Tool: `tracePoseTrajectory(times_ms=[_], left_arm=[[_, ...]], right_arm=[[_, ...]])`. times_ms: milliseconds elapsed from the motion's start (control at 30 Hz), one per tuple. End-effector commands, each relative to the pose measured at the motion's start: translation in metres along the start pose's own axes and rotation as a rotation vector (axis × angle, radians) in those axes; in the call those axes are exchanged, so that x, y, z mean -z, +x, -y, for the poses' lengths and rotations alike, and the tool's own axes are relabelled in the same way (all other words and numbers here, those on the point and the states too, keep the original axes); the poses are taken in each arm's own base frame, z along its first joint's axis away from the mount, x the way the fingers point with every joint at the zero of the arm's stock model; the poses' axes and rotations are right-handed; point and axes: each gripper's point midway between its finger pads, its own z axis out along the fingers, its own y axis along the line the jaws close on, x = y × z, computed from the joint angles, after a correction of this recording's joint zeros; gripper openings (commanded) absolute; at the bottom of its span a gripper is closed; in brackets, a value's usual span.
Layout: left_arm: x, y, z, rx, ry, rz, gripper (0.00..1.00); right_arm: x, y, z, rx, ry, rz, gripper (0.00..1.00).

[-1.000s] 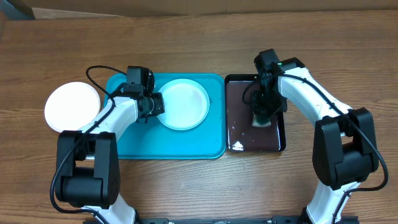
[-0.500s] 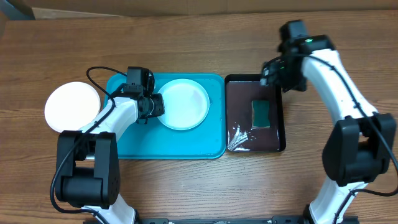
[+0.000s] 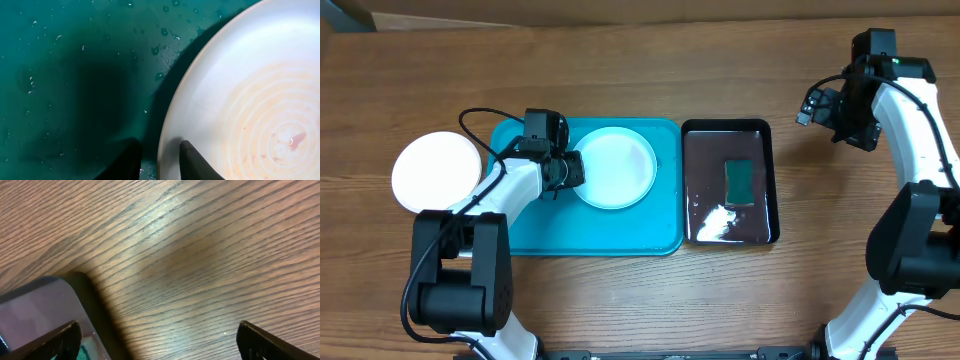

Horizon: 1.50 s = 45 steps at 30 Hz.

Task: Clean dirty plates on tray and stack at the side
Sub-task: 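Lift the light-blue plate with the left gripper and tilt it over the black tray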

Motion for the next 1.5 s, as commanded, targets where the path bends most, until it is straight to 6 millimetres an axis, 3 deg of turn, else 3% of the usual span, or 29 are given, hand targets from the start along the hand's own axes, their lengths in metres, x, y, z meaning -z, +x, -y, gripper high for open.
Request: tracePoseTrajectory(times_ms=[0,133,267,400,533,733,1067,1167,1467], left_arm=[[-0.002,0.012,0.0,0.0,0.0,-0.023,0.24],[-0.002,0.014,0.0,0.0,0.0,-0.027,0.18],[-0.003,0.015,-0.001,0.0,-0.002,-0.031,0.05],[0.004,0.005,-0.001,-0.008,0.001,-0.007,0.04],[0.028,-0.017,0.002,-0.01,-0.005,0.051,0.04],[0.088,-0.052,0.007,-0.017,-0.024,0.199,0.04],[0.179,-0.072,0.031,-0.067,-0.011,0.445,0.04],[0.192,-0.073,0.046,-0.102,-0.028,0.497,0.04],[0.197,-0.064,0.103,-0.225,-0.07,0.583,0.04]], right_arm=[[0.005,-0.006,-0.001,-0.001,-0.007,0.024,1.0],[0.005,-0.006,-0.001,-0.001,-0.007,0.023,1.0],[0.005,-0.006,-0.001,-0.001,-0.007,0.024,1.0],[0.005,-0.006,-0.001,-0.001,-0.007,0.023,1.0],[0.005,-0.006,-0.001,0.0,-0.007,0.023,1.0],[0.005,-0.006,-0.001,0.0,-0.007,0.023,1.0],[0.005,-0.006,-0.001,-0.001,-0.007,0.023,1.0],[0.005,-0.006,-0.001,0.0,-0.007,0.023,1.0],[0.005,-0.006,-0.001,-0.001,-0.007,0.023,1.0]])
